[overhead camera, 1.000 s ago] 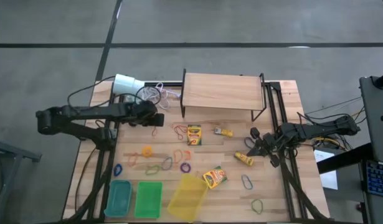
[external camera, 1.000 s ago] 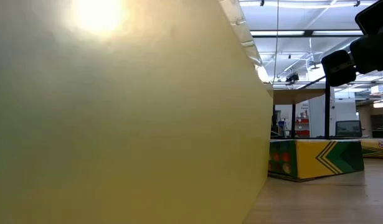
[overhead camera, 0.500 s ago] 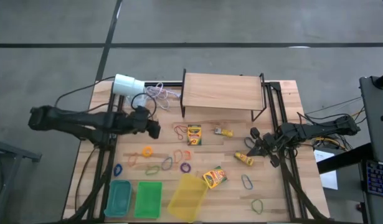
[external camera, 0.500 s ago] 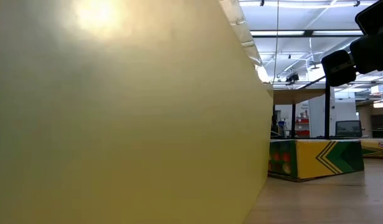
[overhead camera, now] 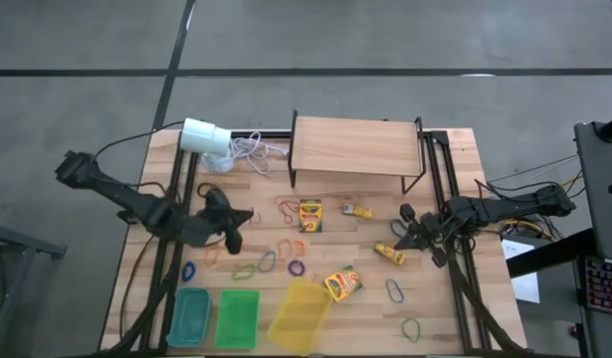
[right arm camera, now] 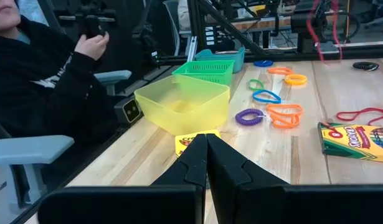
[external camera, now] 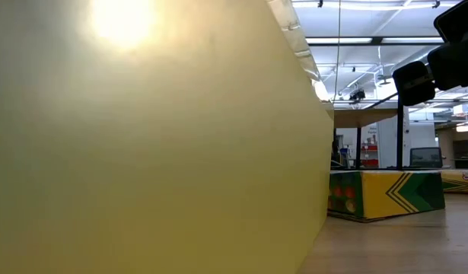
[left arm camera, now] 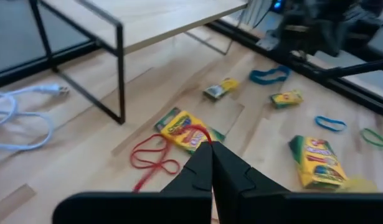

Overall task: Pick & Place Office Desk Supplies
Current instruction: Put the red rubberband into the blue bin

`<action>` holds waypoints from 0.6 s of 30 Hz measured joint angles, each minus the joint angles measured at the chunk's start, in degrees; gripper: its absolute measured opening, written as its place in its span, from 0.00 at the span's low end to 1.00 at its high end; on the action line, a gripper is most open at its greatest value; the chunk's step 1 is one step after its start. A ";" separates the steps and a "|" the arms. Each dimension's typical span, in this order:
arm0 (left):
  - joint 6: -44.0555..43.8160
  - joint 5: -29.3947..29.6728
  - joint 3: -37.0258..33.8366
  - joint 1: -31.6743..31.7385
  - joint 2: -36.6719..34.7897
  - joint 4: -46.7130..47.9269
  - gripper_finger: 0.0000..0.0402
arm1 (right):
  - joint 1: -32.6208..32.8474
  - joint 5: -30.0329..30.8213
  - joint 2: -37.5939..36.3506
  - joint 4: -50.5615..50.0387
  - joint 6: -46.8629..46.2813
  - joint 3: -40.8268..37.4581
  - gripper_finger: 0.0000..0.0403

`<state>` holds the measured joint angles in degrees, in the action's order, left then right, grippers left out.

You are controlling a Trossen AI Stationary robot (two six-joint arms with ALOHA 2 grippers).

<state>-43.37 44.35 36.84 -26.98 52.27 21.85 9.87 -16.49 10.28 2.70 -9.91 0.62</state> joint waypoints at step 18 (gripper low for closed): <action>-4.29 -12.05 7.90 -13.93 1.13 2.51 0.00 | 0.00 0.00 0.00 0.01 0.00 0.00 0.02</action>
<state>-47.66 32.29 44.74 -40.92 53.41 24.36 9.87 -16.49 10.28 2.71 -9.91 0.62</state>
